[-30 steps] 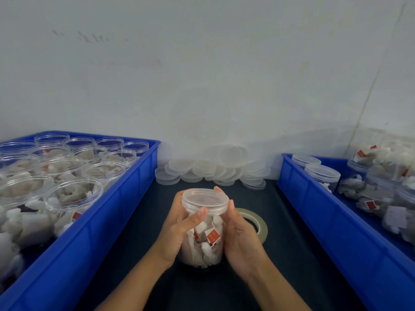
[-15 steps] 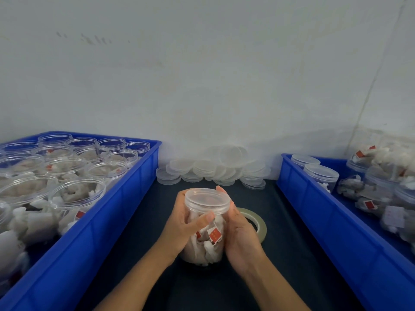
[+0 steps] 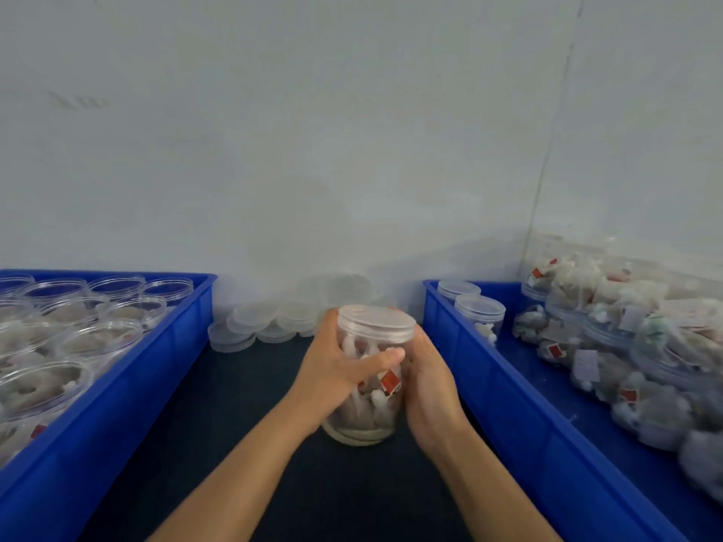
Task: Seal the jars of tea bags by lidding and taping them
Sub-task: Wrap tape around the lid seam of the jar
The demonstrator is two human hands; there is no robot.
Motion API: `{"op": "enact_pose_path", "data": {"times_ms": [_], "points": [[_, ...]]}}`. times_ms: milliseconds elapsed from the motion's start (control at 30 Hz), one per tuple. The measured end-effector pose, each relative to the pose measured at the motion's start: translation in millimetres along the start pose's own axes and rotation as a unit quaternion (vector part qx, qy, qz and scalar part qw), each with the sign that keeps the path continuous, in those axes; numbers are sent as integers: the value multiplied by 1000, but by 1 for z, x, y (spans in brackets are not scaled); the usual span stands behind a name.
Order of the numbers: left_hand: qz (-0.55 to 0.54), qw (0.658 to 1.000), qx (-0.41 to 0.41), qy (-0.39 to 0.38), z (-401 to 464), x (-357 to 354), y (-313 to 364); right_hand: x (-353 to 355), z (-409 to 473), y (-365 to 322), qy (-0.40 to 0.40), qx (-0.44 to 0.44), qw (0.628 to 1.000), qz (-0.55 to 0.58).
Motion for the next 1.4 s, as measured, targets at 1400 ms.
{"op": "enact_pose_path", "data": {"times_ms": [1400], "points": [[507, 850, 103, -102, 154, -187, -29, 202, 49, -79, 215, -266, 871, -352]]}}
Point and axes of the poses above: each hand's wrist, its own z-axis towards the middle knuckle, its own x-axis out of the back of the hand, y = z × x, the point moved 8 cm from there along z, towards the middle knuckle, and after that the axes turned 11 degrees about -y, right-handed, at the moved point
